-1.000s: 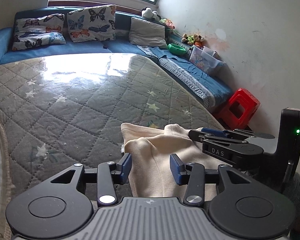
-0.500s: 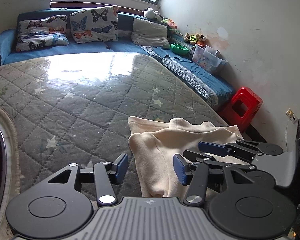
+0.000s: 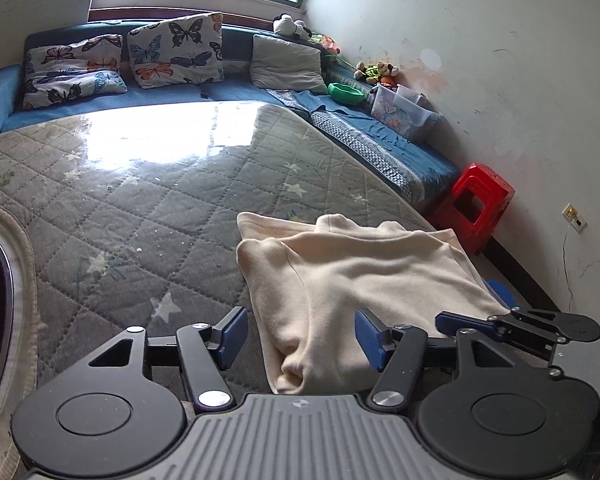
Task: Fold clothes
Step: 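Lower the folded sweatshirt onto the table and open the left gripper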
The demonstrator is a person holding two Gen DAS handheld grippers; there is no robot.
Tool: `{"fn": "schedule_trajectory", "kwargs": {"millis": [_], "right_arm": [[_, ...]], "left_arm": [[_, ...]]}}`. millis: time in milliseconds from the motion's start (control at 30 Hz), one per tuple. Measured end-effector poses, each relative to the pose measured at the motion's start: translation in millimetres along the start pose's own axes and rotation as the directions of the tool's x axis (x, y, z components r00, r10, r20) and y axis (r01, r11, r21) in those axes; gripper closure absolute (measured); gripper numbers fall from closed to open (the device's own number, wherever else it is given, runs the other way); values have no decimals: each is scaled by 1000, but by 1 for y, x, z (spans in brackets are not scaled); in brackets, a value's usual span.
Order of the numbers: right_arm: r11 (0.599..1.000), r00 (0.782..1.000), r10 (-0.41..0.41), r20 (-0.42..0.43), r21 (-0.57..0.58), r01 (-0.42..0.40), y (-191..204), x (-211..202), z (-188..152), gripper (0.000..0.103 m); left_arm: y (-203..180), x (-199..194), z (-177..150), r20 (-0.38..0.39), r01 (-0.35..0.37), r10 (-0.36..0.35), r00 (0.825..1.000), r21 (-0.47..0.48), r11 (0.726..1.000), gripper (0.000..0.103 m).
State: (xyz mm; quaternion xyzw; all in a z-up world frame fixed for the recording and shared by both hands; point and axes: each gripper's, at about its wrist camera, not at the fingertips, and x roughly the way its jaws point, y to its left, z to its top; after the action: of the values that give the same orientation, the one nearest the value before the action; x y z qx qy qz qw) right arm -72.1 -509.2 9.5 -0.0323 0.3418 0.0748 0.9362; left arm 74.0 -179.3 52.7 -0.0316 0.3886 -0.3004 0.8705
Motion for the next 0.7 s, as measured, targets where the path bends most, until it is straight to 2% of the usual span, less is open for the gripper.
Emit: {"fn": "schedule_trajectory", "kwargs": {"millis": [233, 367, 433, 700], "right_arm": [[995, 994, -77, 75, 62, 72, -16, -29, -10, 69], [986, 992, -123, 36, 121, 118, -37, -20, -15, 69], [985, 993, -117, 15, 131, 114, -41, -15, -21, 68], [986, 993, -99, 59, 143, 89, -29, -27, -22, 66]], "left_arm": [[-7, 1, -11, -21, -4, 5, 1000, 24, 1000, 36], [-9, 5, -15, -37, -12, 13, 999, 36, 999, 36], [-11, 6, -18, -42, -14, 16, 999, 43, 999, 36], [-17, 0, -24, -37, -17, 20, 999, 79, 997, 27]]}}
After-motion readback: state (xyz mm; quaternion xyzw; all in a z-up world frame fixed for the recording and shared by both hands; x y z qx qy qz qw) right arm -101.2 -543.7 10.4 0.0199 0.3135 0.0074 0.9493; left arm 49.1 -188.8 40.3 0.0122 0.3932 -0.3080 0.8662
